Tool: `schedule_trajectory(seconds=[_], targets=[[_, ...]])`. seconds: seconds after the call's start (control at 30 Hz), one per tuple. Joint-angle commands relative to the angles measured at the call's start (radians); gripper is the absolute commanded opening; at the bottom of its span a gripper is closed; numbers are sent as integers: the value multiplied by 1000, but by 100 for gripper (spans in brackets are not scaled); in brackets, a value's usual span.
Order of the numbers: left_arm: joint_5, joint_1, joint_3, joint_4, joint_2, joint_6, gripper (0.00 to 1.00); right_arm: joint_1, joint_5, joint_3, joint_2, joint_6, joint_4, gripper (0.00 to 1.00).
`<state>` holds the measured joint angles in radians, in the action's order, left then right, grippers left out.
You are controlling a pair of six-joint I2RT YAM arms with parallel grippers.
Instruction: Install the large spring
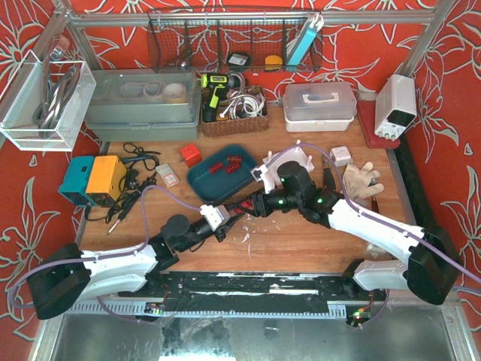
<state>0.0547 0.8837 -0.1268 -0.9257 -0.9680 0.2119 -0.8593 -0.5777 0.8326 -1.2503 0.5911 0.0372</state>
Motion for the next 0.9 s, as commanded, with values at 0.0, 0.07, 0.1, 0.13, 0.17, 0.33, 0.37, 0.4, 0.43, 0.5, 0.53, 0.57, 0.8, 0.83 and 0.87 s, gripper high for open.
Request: schedule_trajectory(seconds=[0.0, 0.07, 0.1, 0.13, 0.17, 0.33, 0.37, 0.4, 0.43, 0.5, 0.53, 0.57, 0.8, 0.83, 0.87], targets=[[-14, 8, -5, -55, 17, 14, 2, -9, 10, -38, 35, 2, -21, 41], [-21, 9, -4, -55, 16, 12, 5, -10, 28, -49, 52, 0, -23, 31], [-28, 9, -4, -54, 16, 11, 8, -10, 39, -53, 60, 0, -27, 24], [-34, 9, -4, -53, 17, 9, 13, -10, 49, -56, 70, 1, -29, 17], [-42, 9, -5, -51, 16, 6, 21, -9, 58, -57, 78, 0, -33, 10], [-75, 10, -15, -24, 20, -13, 62, -9, 168, -61, 118, -12, -18, 0], [-89, 9, -15, -20, 17, -23, 67, -9, 211, -60, 129, -21, -11, 0], [-108, 9, -15, -16, 15, -32, 80, -9, 262, -58, 138, -37, 4, 0], [-122, 9, -15, -12, 12, -42, 89, -10, 320, -50, 144, -60, 26, 0], [-153, 9, -18, 0, 0, -63, 100, -8, 469, -29, 150, -107, 83, 0], [-167, 9, -22, 8, -7, -76, 100, -6, 532, -15, 146, -128, 106, 0], [-173, 9, -27, 20, -13, -85, 100, -2, 604, 0, 138, -153, 135, 0], [-223, 9, -75, 107, -77, -184, 100, 104, 879, 99, 31, -280, 163, 0], [-232, 9, -81, 110, -82, -184, 100, 132, 870, 116, 1, -285, 158, 0], [-239, 9, -85, 113, -84, -186, 100, 160, 861, 137, -23, -289, 156, 0]])
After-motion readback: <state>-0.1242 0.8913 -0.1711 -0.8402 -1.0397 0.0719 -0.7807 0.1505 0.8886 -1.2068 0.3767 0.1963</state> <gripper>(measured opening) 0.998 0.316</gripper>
